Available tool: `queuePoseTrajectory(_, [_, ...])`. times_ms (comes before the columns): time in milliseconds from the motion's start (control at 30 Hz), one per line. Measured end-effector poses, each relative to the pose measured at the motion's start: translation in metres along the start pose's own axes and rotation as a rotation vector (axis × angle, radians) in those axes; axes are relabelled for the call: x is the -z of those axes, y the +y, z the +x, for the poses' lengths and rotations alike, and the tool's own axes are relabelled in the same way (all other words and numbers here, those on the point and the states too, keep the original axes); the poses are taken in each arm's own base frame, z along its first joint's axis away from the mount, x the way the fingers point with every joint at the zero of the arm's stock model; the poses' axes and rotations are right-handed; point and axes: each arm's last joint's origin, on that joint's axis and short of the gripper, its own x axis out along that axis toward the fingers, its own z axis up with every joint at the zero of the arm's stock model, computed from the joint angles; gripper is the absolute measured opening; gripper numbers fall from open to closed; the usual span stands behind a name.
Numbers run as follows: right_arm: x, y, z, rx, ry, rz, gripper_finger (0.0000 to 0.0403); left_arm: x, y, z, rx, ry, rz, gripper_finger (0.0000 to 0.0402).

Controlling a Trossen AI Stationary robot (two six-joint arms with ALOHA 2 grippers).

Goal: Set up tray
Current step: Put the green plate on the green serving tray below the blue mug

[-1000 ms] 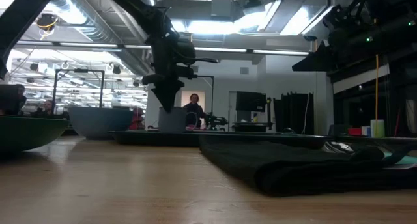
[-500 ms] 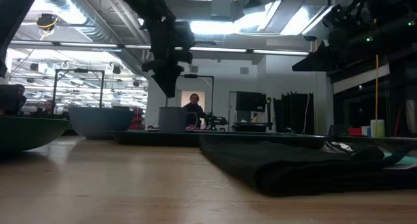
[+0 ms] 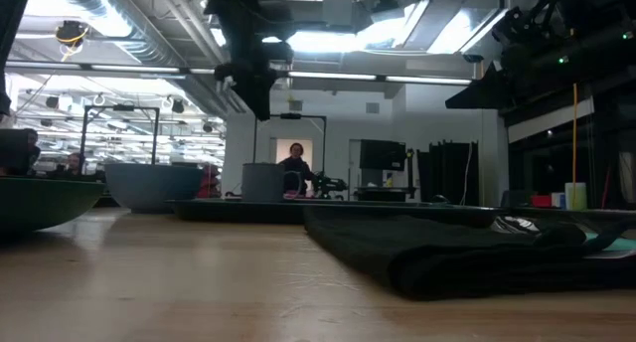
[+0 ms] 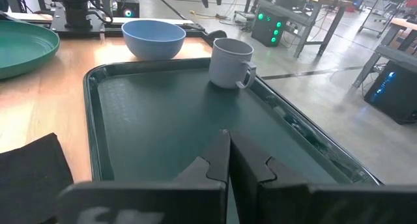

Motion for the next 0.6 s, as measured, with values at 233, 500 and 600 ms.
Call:
queuePoseTrajectory(233, [0.0, 0.0, 0.0, 0.0, 0.0, 0.0, 0.001, -0.003, -0.01, 0.0, 0.062, -0.001, -0.048, 0.0037])
queuePoseTrajectory(500, [0.003, 0.0, 0.0, -0.002, 0.025, -0.012, 0.001, 0.006, -0.025, 0.01, 0.114, -0.06, -0.115, 0.0001])
queuePoseTrajectory(600, [0.003, 0.0, 0.0, -0.002, 0.025, -0.012, 0.001, 0.014, -0.032, 0.009, 0.092, -0.081, -0.158, 0.0001])
